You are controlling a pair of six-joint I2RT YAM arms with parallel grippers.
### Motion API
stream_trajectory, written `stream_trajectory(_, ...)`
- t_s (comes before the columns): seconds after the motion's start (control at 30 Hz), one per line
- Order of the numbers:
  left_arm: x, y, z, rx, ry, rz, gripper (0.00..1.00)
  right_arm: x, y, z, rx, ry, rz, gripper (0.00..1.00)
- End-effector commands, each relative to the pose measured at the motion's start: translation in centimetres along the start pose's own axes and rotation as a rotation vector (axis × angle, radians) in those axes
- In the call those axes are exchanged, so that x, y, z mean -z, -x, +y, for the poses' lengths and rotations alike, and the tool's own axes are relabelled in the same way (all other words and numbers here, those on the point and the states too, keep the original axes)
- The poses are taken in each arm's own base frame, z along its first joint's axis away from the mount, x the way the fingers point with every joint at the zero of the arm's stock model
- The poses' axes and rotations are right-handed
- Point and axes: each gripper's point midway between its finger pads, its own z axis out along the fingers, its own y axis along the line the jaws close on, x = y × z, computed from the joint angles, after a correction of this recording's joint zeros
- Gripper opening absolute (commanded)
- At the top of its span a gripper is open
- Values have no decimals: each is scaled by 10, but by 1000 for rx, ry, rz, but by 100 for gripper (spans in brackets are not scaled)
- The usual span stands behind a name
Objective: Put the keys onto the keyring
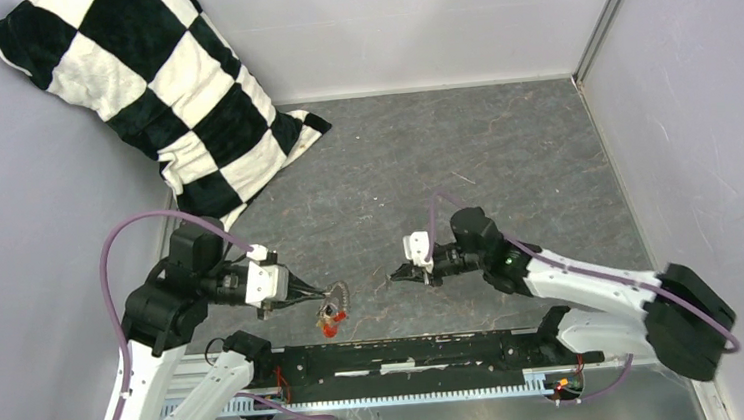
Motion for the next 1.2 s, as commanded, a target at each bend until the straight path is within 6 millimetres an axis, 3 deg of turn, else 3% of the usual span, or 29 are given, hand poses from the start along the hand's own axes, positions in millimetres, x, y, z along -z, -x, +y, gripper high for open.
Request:
stream_trajectory(0.0,-5,13,1,59,-40,-57,2,21,74,-23,148,-216,-97,0)
stream_trajectory(0.1,-6,17,1,73,-58,-70,2,35,106,-24,179,-279,-140,0)
stream_trajectory(0.23,-7,20,2,103,-74,-77,2,43,149,-10,206,-254,-228,0)
stream_trajectory(0.5,-7,34,1,151,-117,-112,2,46,209,23,383,-163,-324,1)
stream_trajectory(0.8,-6,46,-5,156,-165,-157,2,37,233,55,585,-150,-351,0)
stream_trajectory(1.17,0,67,-20,-9,-223,-255,2,29,254,70,784,-156,-354,0)
